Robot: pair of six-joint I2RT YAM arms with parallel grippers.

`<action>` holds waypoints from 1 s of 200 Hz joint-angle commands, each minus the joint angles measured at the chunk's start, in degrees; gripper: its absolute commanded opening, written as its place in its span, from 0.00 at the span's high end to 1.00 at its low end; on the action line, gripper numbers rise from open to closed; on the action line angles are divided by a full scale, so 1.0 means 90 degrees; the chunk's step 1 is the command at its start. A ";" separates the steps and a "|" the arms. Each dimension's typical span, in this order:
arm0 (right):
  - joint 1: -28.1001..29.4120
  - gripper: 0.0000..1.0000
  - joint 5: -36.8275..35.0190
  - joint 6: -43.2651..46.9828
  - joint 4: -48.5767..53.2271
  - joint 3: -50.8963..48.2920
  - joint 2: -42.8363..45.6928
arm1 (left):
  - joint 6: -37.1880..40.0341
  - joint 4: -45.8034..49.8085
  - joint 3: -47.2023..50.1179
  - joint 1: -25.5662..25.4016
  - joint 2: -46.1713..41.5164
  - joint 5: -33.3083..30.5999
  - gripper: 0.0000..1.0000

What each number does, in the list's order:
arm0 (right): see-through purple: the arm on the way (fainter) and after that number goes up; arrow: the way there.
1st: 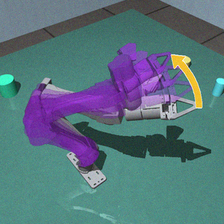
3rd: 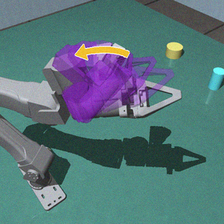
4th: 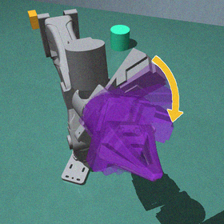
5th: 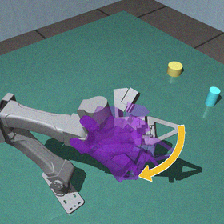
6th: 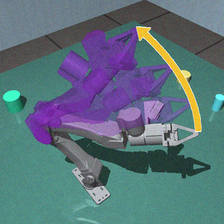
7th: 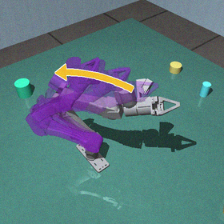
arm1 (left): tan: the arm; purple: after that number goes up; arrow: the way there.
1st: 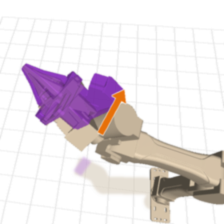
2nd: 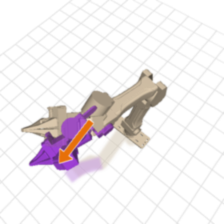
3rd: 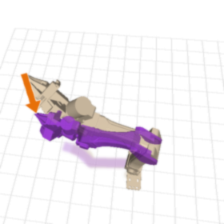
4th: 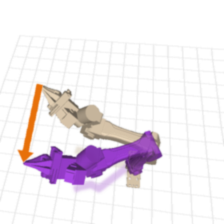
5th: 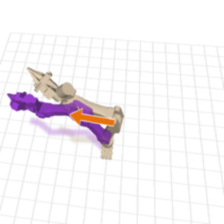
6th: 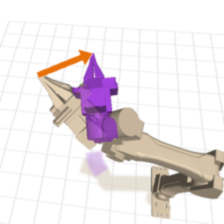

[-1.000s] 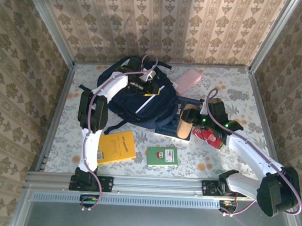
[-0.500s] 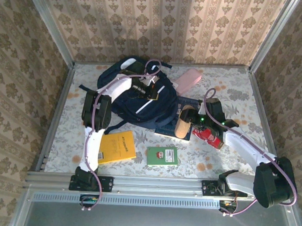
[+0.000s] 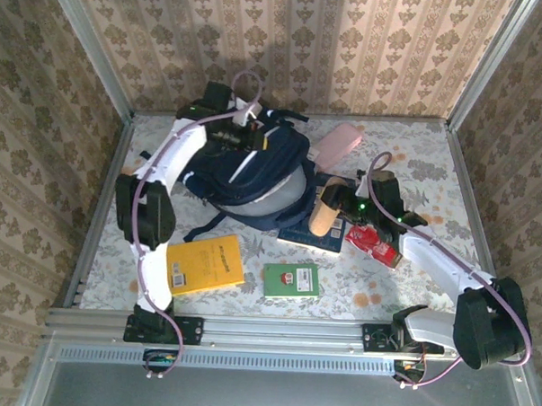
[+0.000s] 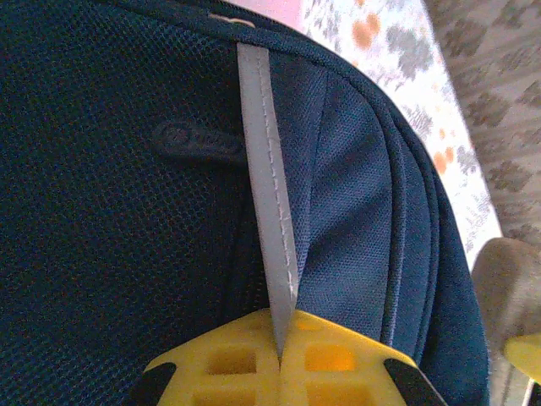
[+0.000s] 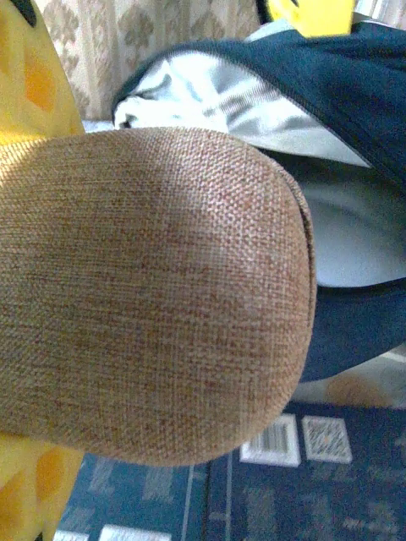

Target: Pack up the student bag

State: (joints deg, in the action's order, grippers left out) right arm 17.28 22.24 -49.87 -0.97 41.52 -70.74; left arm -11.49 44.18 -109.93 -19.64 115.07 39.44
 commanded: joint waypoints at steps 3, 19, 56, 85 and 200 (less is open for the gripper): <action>0.0017 0.96 0.0412 -0.0739 -0.1285 0.0129 -0.0282 | -0.0117 -0.0131 -0.0289 0.0136 -0.0460 0.0419 1.00; 0.0111 1.00 0.0534 -0.1088 -0.1467 0.0421 -0.0628 | -0.0043 0.0016 -0.0518 0.0188 -0.0463 0.0523 1.00; 0.0494 1.00 0.0376 -0.1920 -0.1659 0.1152 -0.1637 | -0.0232 -0.0137 -0.0762 0.0380 -0.0455 0.1163 1.00; 0.0780 1.00 0.0104 -0.2243 -0.1778 0.1819 -0.2408 | -0.0510 -0.0378 -0.1010 0.0406 -0.0399 0.1682 1.00; 0.1588 0.92 -0.0972 -0.2567 -0.2366 0.4259 -0.5225 | -0.1233 -0.1146 -0.1206 0.0071 -0.0285 0.2860 1.00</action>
State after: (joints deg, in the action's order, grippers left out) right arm 29.58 18.06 -72.69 -20.08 72.55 -114.28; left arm -20.95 40.84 -117.78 -18.20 113.62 57.39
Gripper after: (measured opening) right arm 0.594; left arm 0.066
